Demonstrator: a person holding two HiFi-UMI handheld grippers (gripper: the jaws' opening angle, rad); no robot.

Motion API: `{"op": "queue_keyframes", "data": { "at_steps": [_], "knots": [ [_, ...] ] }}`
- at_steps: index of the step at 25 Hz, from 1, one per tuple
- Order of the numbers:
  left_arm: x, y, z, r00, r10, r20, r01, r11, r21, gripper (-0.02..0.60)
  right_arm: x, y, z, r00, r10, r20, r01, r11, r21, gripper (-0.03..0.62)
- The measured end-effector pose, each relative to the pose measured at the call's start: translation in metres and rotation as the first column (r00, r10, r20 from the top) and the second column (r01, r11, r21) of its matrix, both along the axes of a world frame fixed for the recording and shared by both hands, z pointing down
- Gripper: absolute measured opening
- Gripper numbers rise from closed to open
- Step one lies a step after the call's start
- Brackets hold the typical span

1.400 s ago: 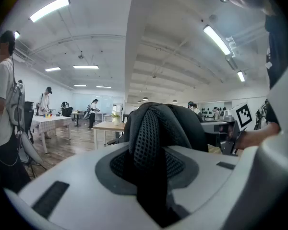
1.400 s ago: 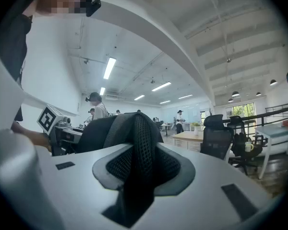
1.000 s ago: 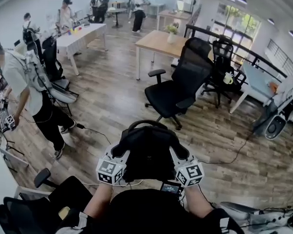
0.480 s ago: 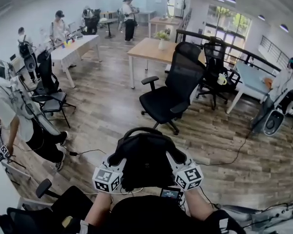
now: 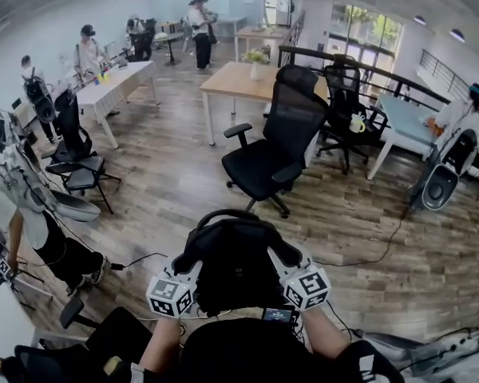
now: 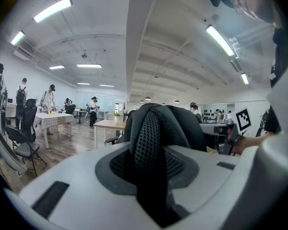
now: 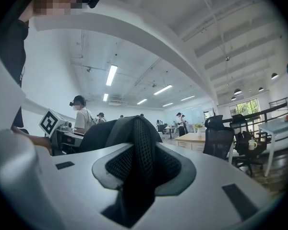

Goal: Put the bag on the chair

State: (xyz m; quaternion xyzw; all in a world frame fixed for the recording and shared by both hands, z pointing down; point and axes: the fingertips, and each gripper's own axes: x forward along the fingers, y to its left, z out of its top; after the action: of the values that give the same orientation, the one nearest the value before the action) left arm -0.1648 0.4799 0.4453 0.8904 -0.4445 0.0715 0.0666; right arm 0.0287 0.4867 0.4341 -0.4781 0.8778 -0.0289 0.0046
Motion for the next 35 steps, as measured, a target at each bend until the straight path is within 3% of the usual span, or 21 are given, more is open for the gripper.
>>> {"op": "queue_keyframes", "data": {
  "at_steps": [19,35],
  "knots": [
    [0.007,-0.030,-0.004,0.999,-0.044,-0.019,0.044,0.999,0.000,0.118,0.010,-0.040,-0.004,0.998,-0.063,0.025,0.062,0.998,0.006,0.130],
    [-0.008,-0.181,-0.007,0.997,-0.045,-0.059,0.045,0.999,-0.007,0.118,-0.004,-0.193,-0.010,0.995,-0.096,0.040,0.097,0.995,-0.034,0.130]
  ]
}}
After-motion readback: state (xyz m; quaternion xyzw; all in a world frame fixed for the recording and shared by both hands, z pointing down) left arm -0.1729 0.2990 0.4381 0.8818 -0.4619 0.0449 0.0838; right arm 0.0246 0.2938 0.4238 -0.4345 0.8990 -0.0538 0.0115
